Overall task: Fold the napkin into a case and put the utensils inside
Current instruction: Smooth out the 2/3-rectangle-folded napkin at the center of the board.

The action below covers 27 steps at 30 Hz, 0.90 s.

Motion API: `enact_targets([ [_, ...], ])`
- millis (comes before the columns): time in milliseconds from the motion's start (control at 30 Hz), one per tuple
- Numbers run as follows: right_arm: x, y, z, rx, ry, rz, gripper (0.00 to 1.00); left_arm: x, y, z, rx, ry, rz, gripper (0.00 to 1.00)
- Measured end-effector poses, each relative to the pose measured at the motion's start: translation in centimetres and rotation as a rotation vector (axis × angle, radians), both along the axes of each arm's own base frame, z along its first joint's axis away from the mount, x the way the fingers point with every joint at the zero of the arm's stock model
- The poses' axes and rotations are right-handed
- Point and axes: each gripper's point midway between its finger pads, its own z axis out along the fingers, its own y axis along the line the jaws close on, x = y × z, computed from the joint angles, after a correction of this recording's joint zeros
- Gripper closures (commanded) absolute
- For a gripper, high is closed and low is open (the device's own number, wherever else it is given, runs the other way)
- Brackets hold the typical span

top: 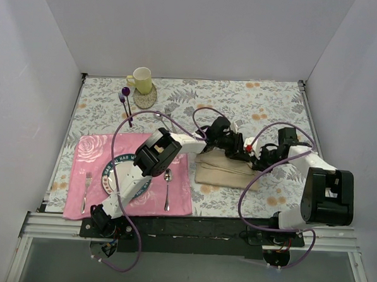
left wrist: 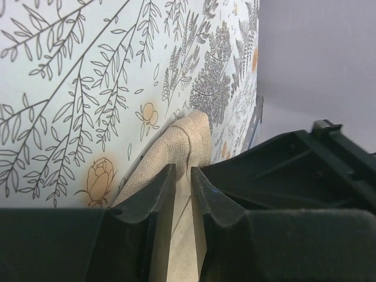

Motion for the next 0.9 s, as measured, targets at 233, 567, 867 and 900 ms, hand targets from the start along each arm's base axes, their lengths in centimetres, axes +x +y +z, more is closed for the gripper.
enact_targets([
  [233,3.5,0.1,6.6,0.112,0.063,-0.201,0.53,0.1,0.1,-0.4,0.047,0.0,0.018,0.82],
  [567,1.0,3.0,4.6,0.366,0.586,-0.49,0.75,0.3,0.3,-0.4,0.052,-0.016,0.018,0.82],
  [867,-0.6,1.8,2.5,0.39,0.78,-0.662,0.78,0.4,0.4,-0.4,0.049,-0.03,0.014,0.81],
  [900,-0.7,1.6,2.0,0.391,0.795,-0.68,0.78,0.4,0.4,-0.4,0.048,-0.031,0.013,0.81],
])
